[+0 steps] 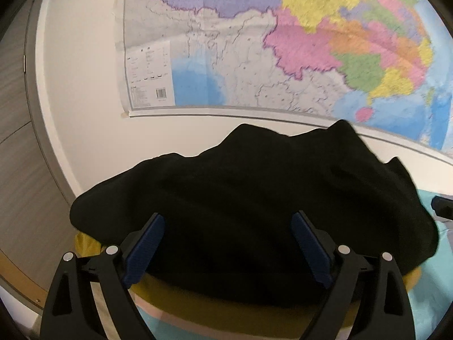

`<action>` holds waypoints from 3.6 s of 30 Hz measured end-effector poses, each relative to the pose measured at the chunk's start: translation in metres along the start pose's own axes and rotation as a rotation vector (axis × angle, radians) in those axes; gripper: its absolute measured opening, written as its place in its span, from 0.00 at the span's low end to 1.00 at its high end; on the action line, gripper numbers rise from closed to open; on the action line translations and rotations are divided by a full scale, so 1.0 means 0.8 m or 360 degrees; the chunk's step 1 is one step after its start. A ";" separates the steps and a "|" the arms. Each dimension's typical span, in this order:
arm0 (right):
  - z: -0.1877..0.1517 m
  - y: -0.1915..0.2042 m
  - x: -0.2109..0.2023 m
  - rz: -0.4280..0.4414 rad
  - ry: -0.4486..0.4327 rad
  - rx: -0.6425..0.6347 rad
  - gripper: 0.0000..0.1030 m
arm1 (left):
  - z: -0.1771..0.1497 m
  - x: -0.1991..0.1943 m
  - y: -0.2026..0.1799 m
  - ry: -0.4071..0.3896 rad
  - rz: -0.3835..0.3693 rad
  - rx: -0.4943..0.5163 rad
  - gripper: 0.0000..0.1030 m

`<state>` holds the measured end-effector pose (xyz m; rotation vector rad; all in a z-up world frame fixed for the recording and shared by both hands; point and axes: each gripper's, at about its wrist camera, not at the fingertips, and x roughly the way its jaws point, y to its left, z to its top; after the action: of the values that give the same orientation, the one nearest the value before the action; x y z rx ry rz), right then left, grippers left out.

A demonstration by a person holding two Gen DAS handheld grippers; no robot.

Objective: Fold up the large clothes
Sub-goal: 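Carry the black garment with both grippers and lower it onto the mustard stack, then open both grippers and pull them back from the black garment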

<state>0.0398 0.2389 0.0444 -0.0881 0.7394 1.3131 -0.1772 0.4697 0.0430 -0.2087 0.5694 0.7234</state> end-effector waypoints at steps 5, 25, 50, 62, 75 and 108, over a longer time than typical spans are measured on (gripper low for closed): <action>-0.010 0.028 0.041 -0.0003 0.0166 -0.0125 0.40 | -0.008 -0.001 -0.016 0.0025 -0.0077 0.0028 0.87; 0.088 0.053 0.097 -0.0016 0.0056 -0.0143 0.43 | 0.056 0.049 -0.006 0.0048 0.0045 0.0039 0.90; -0.006 0.051 0.043 -0.0038 0.0172 -0.0335 0.45 | -0.001 0.038 -0.002 0.0034 -0.0071 0.0007 0.86; -0.029 0.074 0.017 -0.0075 0.0069 -0.0343 0.54 | -0.039 -0.011 -0.009 -0.0051 -0.0055 -0.0051 0.87; -0.055 0.073 0.021 -0.0026 0.0115 -0.0242 0.58 | -0.062 -0.031 -0.021 -0.0014 -0.0105 -0.0076 0.89; -0.123 0.132 -0.070 -0.0080 -0.0082 -0.0330 0.94 | -0.129 -0.138 -0.083 -0.0040 0.0020 -0.0053 0.93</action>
<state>-0.1018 0.1769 0.0344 -0.2367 0.5524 1.3363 -0.2428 0.3201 0.0184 -0.2268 0.5354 0.7473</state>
